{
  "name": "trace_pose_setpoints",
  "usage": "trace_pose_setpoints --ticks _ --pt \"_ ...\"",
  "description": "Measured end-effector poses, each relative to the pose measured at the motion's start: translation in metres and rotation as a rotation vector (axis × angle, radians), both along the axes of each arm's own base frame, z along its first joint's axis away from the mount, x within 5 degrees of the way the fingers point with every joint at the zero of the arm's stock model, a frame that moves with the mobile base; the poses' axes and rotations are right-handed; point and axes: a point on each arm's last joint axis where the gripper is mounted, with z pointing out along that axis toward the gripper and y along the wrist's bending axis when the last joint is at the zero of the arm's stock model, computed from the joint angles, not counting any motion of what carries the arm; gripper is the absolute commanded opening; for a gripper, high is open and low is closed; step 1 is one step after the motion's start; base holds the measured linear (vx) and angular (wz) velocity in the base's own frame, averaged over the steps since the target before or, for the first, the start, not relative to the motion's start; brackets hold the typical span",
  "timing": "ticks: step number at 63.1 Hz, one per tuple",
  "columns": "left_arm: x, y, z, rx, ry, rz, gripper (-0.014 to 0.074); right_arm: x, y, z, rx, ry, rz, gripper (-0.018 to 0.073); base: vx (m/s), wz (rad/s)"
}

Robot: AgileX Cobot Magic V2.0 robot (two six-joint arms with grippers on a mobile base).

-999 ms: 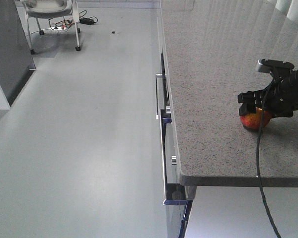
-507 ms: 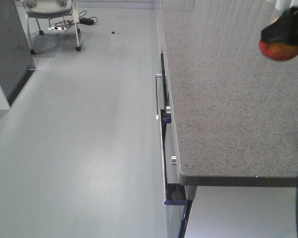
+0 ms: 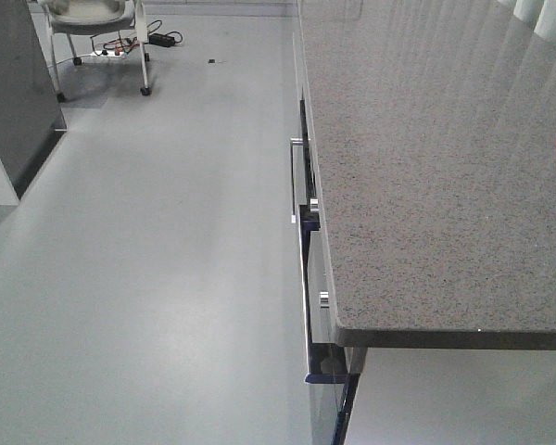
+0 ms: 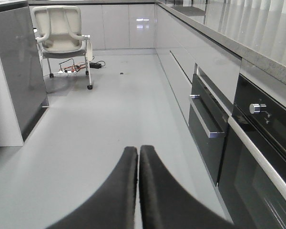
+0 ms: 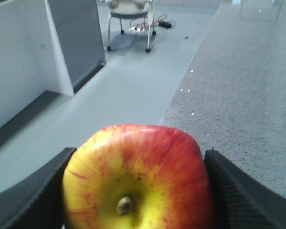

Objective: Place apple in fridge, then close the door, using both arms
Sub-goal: 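Close the right gripper on the apple and lift it, then drive the base away from the counter holding the apple in the right gripper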

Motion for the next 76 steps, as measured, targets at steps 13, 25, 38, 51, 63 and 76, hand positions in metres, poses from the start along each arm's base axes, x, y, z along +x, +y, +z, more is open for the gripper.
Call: trace_pose_setpoints --ticks 13,25,38,51,63,76 --pt "0.0 0.0 0.0 0.0 0.0 0.0 -0.0006 -0.019 0.001 -0.002 -0.001 -0.059 -0.013 -0.0003 0.0 0.0" --pt "0.0 0.0 0.0 0.0 0.0 0.0 -0.0006 -0.02 0.001 -0.002 0.0 -0.06 -0.013 -0.0003 0.0 0.0" --pt "0.0 0.0 0.0 0.0 0.0 0.0 -0.0006 -0.02 0.001 -0.002 0.001 -0.062 -0.014 -0.0003 0.0 0.0" --pt "0.0 0.0 0.0 0.0 0.0 0.0 -0.0006 -0.02 0.001 -0.002 0.001 -0.062 -0.014 -0.0003 0.0 0.0" --pt "0.0 0.0 0.0 0.0 0.0 0.0 -0.0006 -0.02 0.001 -0.002 0.001 -0.062 -0.014 -0.0003 0.0 0.0" --pt "0.0 0.0 0.0 0.0 0.0 0.0 -0.0006 -0.02 0.001 -0.002 0.001 -0.062 -0.014 -0.0003 0.0 0.0"
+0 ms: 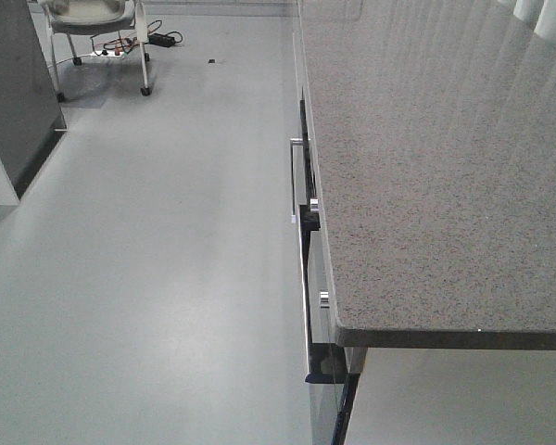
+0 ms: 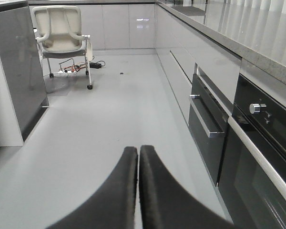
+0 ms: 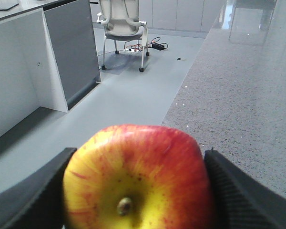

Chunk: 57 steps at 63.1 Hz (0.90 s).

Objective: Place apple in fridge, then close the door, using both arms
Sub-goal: 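Drive the base away from the counter holding the apple in the right gripper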

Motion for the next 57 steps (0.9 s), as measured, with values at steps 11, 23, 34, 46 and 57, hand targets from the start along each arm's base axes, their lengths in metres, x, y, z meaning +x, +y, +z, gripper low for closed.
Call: trace_pose_setpoints --ticks 11,23,34,46,57 --pt "0.0 0.0 0.0 0.0 0.0 0.0 -0.0006 0.0 0.0 0.0 0.0 0.0 0.0 -0.0003 0.0 0.01" --pt "0.0 0.0 0.0 0.0 0.0 0.0 -0.0006 0.0 0.0 0.0 0.0 0.0 0.0 -0.0003 -0.01 0.08" --pt "0.0 0.0 0.0 0.0 0.0 0.0 -0.0006 0.0 0.0 0.0001 0.0 -0.001 0.0 -0.0003 -0.04 0.16" --pt "0.0 0.0 0.0 0.0 0.0 0.0 -0.0006 0.0 0.0 0.0001 0.0 -0.001 0.0 -0.0003 -0.04 0.28" --pt "0.0 0.0 0.0 0.0 0.0 0.0 -0.0006 0.0 0.0 0.0001 0.0 -0.001 0.0 -0.0003 -0.04 0.48"
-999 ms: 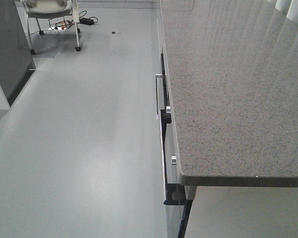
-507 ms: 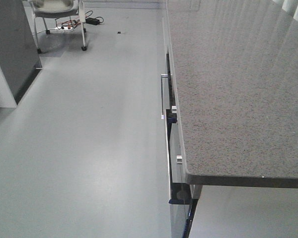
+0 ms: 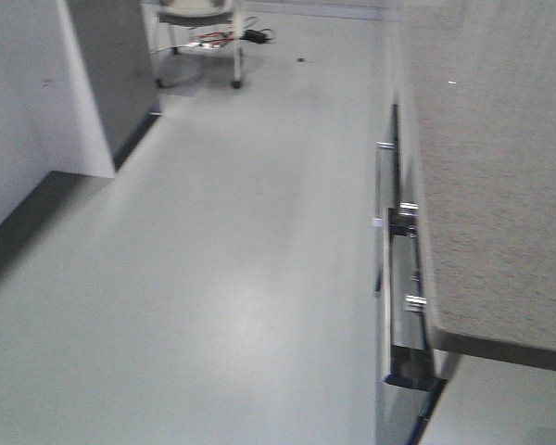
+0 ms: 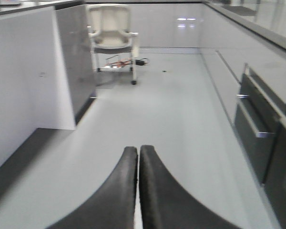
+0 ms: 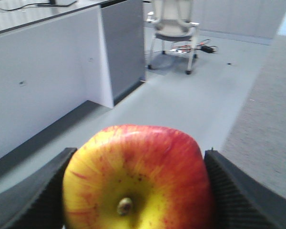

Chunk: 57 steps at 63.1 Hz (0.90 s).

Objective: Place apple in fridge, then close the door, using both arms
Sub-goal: 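Drive the base away from the counter holding the apple in the right gripper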

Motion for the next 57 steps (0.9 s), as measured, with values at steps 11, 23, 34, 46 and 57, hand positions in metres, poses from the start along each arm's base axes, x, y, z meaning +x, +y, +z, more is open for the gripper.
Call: trace_pose_setpoints --ticks 11,23,34,46,57 --pt "0.0 0.0 0.0 0.0 0.0 0.0 -0.0006 0.0 0.0 0.0 0.0 0.0 0.0 -0.0003 -0.05 0.59" --pt "0.0 0.0 0.0 0.0 0.0 0.0 -0.0006 0.0 0.0 0.0 0.0 0.0 0.0 -0.0003 -0.06 0.55" --pt "0.0 0.0 0.0 0.0 0.0 0.0 -0.0006 0.0 0.0 0.0 0.0 0.0 0.0 -0.0003 -0.05 0.48" --pt "0.0 0.0 0.0 0.0 0.0 0.0 -0.0006 0.0 0.0 0.0 0.0 0.0 0.0 -0.0003 -0.05 0.42" --pt "0.0 0.0 0.0 0.0 0.0 0.0 -0.0006 0.0 0.0 0.0 0.0 0.0 0.0 -0.0003 -0.04 0.39"
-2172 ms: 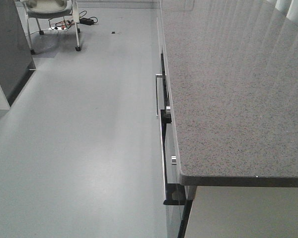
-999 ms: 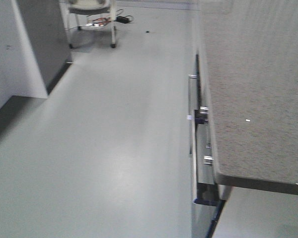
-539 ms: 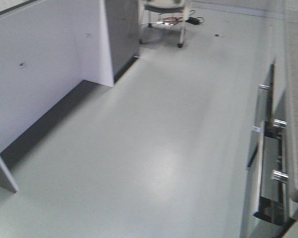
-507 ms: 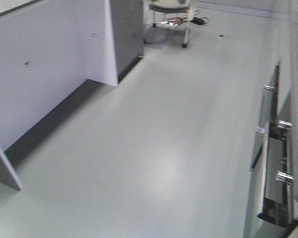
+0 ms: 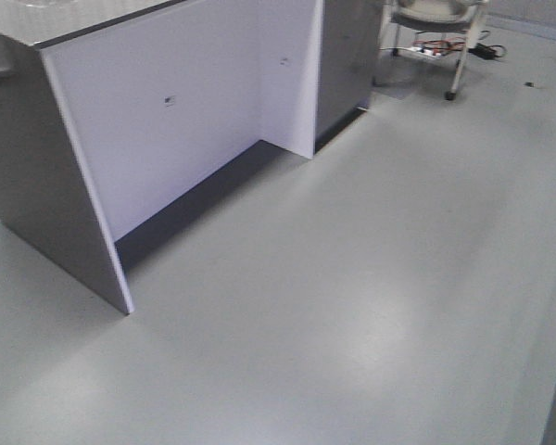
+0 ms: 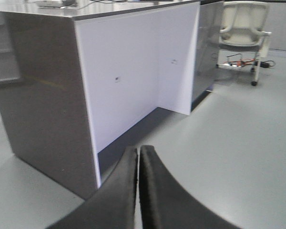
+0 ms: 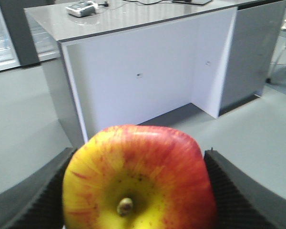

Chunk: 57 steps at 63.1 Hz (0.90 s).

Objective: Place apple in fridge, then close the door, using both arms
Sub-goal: 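Drive the base away from the counter holding the apple in the right gripper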

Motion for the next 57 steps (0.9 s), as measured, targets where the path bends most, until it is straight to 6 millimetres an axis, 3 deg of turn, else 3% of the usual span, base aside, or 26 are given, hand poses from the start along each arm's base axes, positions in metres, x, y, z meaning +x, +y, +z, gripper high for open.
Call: trace_pose_setpoints --ticks 57 --pt "0.0 0.0 0.0 0.0 0.0 0.0 -0.0006 0.0 0.0 0.0 0.0 0.0 0.0 -0.0003 -0.02 0.48"
